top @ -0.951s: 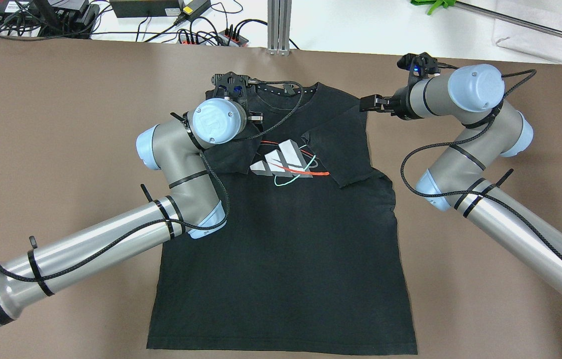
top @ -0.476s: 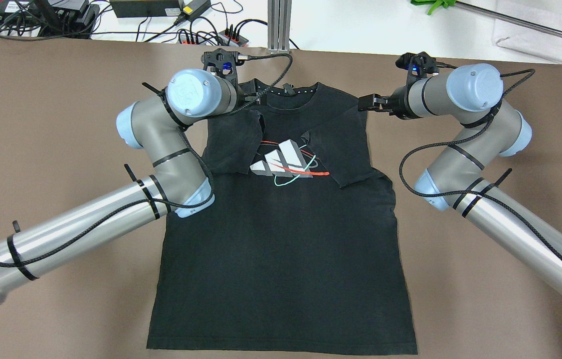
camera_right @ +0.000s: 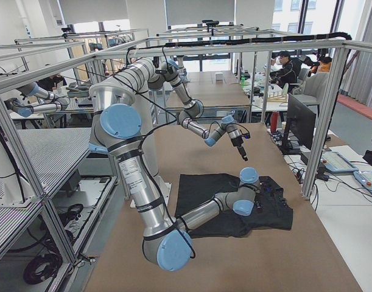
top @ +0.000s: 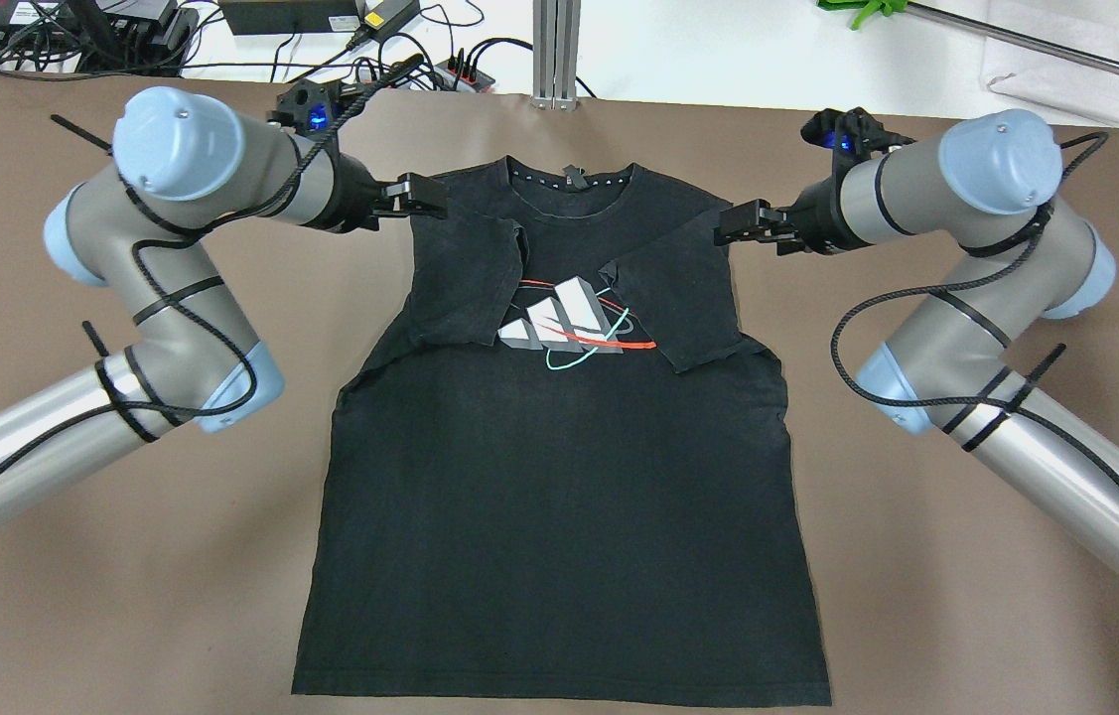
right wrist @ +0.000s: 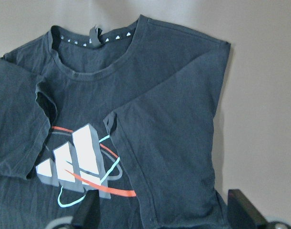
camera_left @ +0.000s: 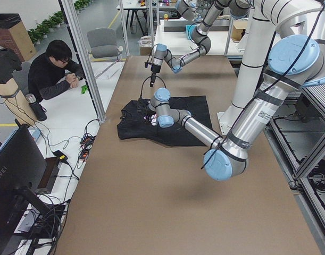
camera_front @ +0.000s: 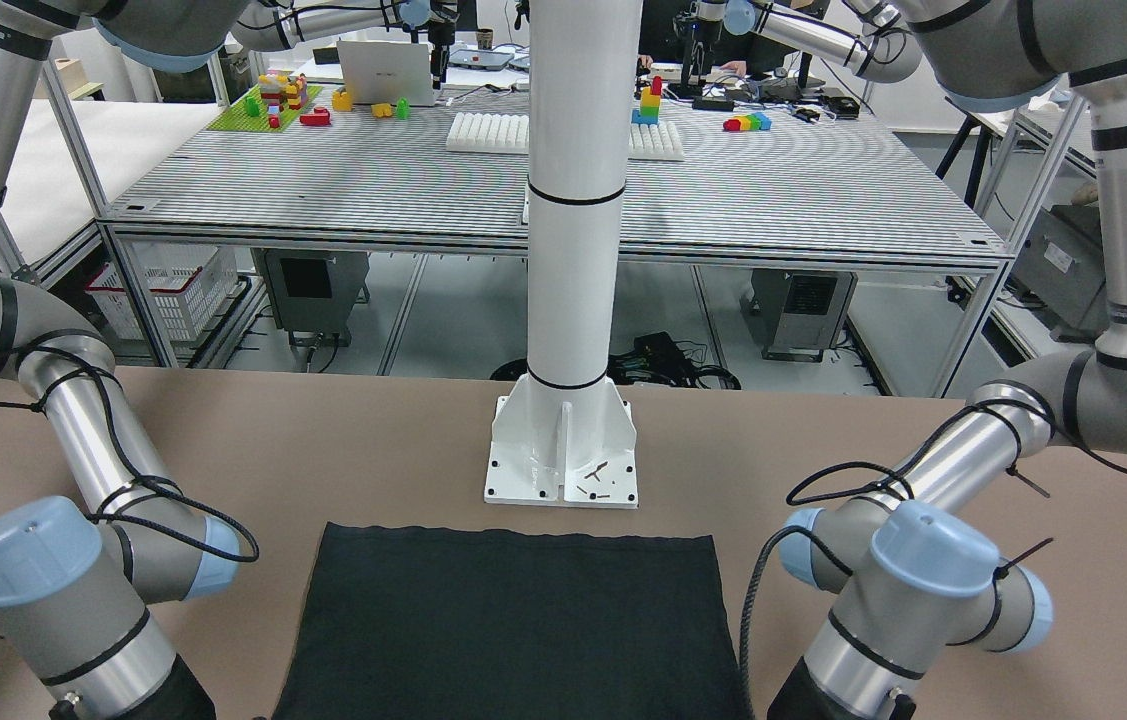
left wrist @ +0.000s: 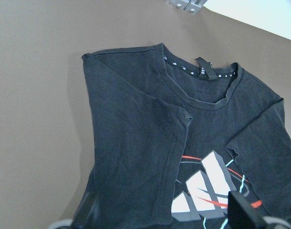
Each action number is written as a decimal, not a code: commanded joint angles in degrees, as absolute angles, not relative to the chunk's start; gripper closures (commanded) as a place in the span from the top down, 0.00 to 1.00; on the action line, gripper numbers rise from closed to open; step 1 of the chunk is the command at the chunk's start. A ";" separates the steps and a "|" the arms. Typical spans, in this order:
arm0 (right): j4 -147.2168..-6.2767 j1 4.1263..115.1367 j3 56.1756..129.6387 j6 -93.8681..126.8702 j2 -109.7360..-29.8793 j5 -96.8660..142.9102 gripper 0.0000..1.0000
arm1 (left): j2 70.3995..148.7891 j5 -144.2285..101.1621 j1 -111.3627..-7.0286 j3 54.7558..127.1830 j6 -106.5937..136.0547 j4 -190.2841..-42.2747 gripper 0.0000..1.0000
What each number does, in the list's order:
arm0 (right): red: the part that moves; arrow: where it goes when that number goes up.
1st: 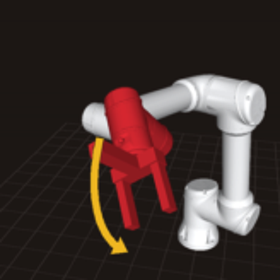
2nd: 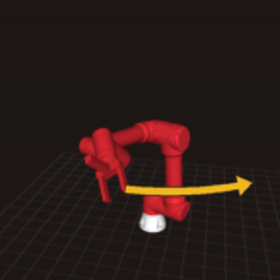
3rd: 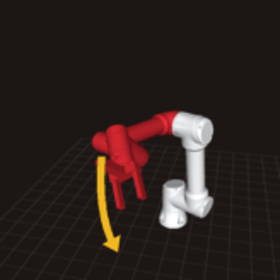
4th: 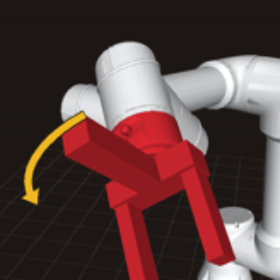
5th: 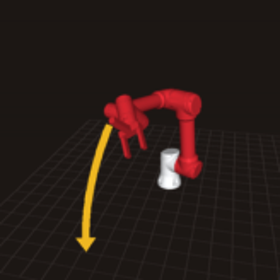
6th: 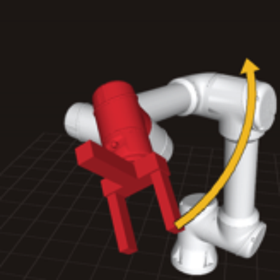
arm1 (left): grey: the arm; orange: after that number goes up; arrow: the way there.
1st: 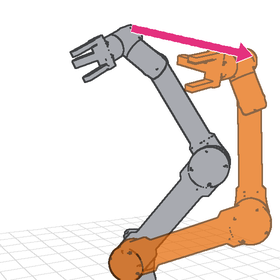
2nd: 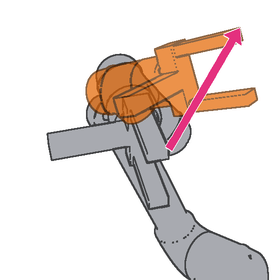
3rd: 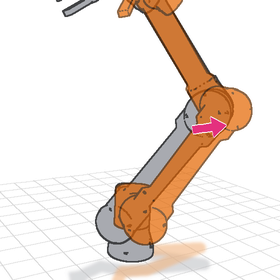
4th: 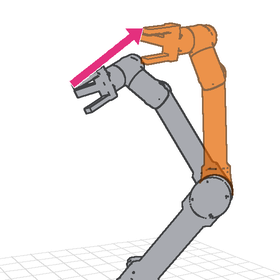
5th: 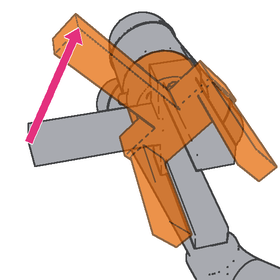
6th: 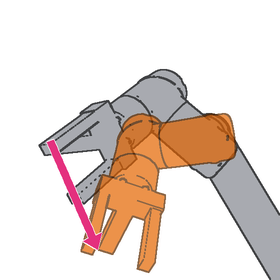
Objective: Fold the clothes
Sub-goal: 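Move both grippers down to the hem corners nearest the robot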
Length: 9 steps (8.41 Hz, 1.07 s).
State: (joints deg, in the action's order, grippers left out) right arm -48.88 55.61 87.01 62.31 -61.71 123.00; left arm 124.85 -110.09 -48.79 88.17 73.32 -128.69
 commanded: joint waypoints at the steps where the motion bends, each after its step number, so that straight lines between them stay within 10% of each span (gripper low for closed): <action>1: -53.61 57.39 97.45 62.31 -68.79 131.10 0.94 | 112.89 -111.44 -48.87 100.25 75.67 -128.32 0.94; 9: -33.86 44.43 108.28 76.36 -93.51 132.13 0.94 | 89.67 -100.22 -30.18 117.49 87.01 -136.58 0.94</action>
State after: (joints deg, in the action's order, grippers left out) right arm -41.56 51.47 108.59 70.26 -90.36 136.02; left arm 94.50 -106.02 -37.07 114.54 85.33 -133.07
